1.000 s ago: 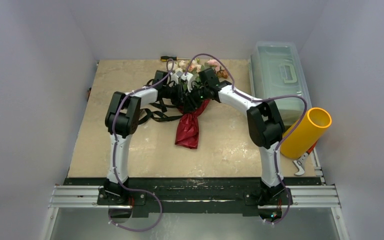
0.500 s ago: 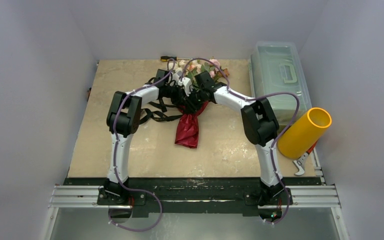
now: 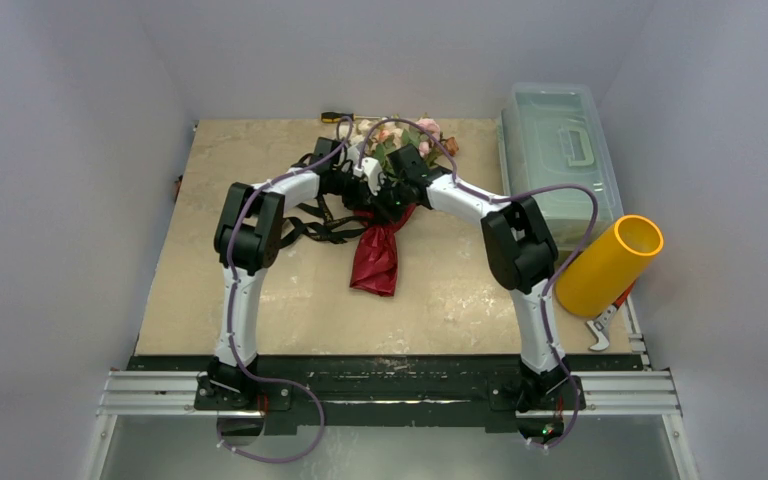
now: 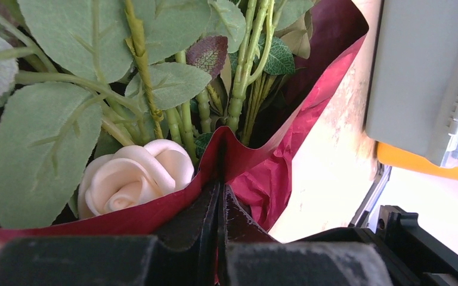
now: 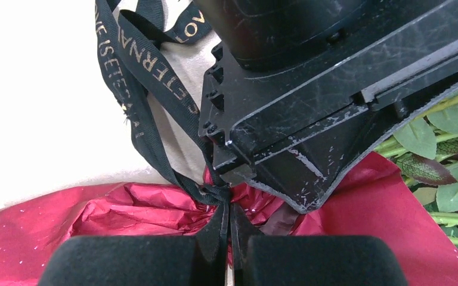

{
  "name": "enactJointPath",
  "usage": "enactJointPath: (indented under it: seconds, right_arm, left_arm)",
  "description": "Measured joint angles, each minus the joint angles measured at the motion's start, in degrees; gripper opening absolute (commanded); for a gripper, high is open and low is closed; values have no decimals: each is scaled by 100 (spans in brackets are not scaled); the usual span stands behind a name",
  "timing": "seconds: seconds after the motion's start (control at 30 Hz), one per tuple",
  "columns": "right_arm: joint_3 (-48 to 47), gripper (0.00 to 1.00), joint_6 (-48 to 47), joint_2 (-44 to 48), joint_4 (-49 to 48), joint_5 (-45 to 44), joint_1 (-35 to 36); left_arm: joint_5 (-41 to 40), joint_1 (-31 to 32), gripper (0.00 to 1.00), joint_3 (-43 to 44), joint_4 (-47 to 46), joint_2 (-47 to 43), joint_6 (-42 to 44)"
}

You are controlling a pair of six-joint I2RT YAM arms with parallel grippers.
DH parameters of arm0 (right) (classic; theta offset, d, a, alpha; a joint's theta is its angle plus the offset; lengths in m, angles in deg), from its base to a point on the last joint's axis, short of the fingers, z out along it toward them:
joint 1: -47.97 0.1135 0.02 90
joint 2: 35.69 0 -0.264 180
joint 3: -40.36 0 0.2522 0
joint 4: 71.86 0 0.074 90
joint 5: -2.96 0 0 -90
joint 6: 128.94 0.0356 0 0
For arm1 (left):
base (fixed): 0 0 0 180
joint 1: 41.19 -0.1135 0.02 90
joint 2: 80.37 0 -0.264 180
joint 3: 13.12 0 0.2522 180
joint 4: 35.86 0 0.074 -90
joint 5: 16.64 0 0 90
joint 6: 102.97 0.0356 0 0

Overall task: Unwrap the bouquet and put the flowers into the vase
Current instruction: Untie the ribbon from the wrapping paper.

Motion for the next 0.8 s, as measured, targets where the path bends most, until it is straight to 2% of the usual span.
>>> enactJointPath:
  seconds: [0.7,0.73,0.8]
  right_arm:
    - [610,0,63,485,378,328,-621]
    - [656,10,63,531,356,352,-632]
    - [697,23,74,634,343,382,-636]
  left_arm:
    - [-247,17,0,214,378,39,286]
    - [-249,20,0,225,391,44,289]
    - [-247,26,0,245,396,59,293]
